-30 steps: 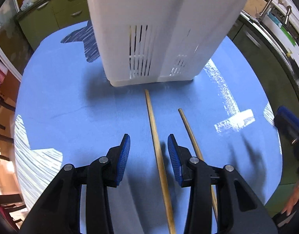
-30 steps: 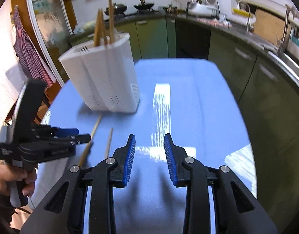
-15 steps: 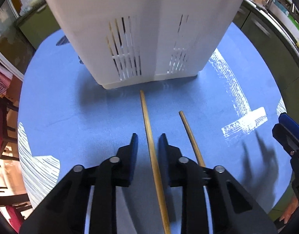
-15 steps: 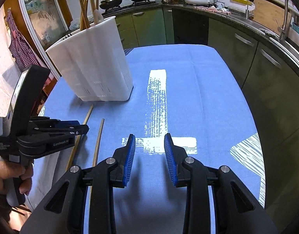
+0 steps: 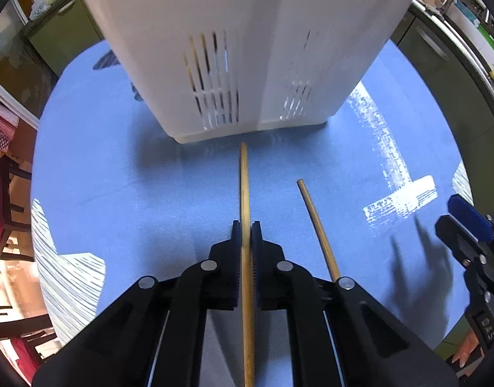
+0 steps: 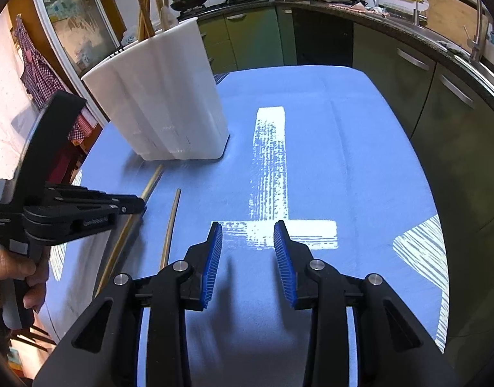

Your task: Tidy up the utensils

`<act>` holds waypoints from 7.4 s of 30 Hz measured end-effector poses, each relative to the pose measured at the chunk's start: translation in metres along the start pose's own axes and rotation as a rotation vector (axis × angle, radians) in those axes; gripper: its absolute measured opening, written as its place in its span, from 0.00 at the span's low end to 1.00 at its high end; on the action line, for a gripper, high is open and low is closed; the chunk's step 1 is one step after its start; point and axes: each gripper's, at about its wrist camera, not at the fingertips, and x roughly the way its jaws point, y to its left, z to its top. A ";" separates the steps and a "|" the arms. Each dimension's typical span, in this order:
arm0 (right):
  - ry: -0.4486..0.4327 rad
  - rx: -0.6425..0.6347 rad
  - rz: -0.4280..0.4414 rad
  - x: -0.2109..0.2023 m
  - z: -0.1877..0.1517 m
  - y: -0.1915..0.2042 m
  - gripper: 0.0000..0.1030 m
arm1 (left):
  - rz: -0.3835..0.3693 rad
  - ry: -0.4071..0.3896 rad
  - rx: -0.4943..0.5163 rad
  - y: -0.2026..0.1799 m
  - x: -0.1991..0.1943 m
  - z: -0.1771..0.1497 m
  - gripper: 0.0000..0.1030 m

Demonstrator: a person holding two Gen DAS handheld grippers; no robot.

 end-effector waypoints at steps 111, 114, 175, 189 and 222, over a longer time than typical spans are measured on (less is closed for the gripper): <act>-0.338 -0.240 0.123 -0.200 0.120 0.102 0.06 | -0.031 -0.752 0.059 0.026 -0.307 0.051 0.06; -0.338 -0.235 0.124 -0.199 0.123 0.098 0.06 | -0.026 -0.734 0.045 0.026 -0.290 0.067 0.06; -0.516 -0.147 0.027 -0.141 0.083 0.099 0.48 | -0.039 -0.688 -0.052 0.065 -0.188 -0.052 0.86; -0.650 -0.121 -0.061 -0.158 -0.083 0.084 0.95 | -0.006 -0.723 -0.138 0.064 -0.169 -0.150 0.92; -0.656 -0.149 -0.094 -0.231 -0.146 0.105 0.95 | 0.021 -0.795 -0.133 0.043 -0.219 -0.249 0.92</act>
